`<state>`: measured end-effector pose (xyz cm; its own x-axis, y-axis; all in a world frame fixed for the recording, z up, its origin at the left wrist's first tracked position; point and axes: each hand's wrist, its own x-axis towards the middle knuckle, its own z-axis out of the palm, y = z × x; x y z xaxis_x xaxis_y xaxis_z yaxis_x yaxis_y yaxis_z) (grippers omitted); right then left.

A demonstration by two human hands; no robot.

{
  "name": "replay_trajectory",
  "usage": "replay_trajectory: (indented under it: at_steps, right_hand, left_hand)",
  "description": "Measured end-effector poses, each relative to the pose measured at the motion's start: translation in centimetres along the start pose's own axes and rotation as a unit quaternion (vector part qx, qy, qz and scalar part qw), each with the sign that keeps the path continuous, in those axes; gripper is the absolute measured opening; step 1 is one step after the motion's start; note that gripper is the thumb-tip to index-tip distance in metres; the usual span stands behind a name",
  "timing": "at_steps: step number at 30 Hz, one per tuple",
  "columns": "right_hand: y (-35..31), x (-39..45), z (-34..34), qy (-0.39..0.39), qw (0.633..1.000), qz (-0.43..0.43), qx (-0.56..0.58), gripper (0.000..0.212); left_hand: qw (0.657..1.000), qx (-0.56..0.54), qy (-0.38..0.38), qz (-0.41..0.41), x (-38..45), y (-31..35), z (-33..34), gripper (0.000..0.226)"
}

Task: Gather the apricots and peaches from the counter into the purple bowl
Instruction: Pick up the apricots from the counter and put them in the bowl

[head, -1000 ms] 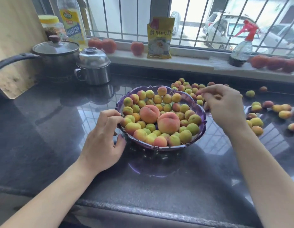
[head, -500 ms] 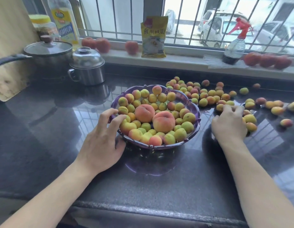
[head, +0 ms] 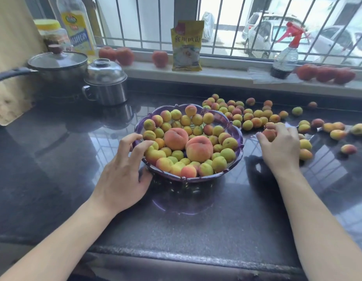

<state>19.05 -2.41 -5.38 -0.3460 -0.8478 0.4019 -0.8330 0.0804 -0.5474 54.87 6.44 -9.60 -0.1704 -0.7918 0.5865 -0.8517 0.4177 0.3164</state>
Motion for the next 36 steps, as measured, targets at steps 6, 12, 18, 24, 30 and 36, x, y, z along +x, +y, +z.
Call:
replay_trajectory:
  at_steps: [6, 12, 18, 24, 30, 36]
  right_hand:
    - [-1.1, -0.2, 0.9, -0.004, 0.99, -0.071, 0.123, 0.04]
    - [-1.3, -0.5, 0.9, -0.028, 0.98, -0.093, 0.174, 0.042]
    - [-1.9, -1.1, 0.8, -0.033, 0.973, -0.075, 0.216, 0.031]
    - [-2.1, -1.0, 1.0, -0.051, 0.973, -0.058, 0.218, 0.032]
    - [-4.7, 1.4, -1.8, -0.093, 0.967, -0.044, 0.233, 0.023]
    - [-12.8, 3.9, -4.3, -0.343, 0.913, -0.154, 0.16, 0.023]
  left_hand:
    - [1.0, -0.009, 0.0, -0.01, 0.0, -0.1, 0.1, 0.069]
    - [1.0, -0.011, 0.003, -0.008, 0.0, -0.3, 0.1, 0.07]
    - [1.0, -0.016, 0.002, -0.011, 0.0, -0.3, 0.1, 0.069]
    - [1.0, -0.016, 0.004, -0.01, 0.1, -0.3, 0.1, 0.069]
    - [1.0, -0.015, 0.009, -0.001, 0.1, -0.3, 0.0, 0.069]
    - [0.998, 0.01, 0.038, -0.042, 0.5, -0.6, 0.5, 0.069]
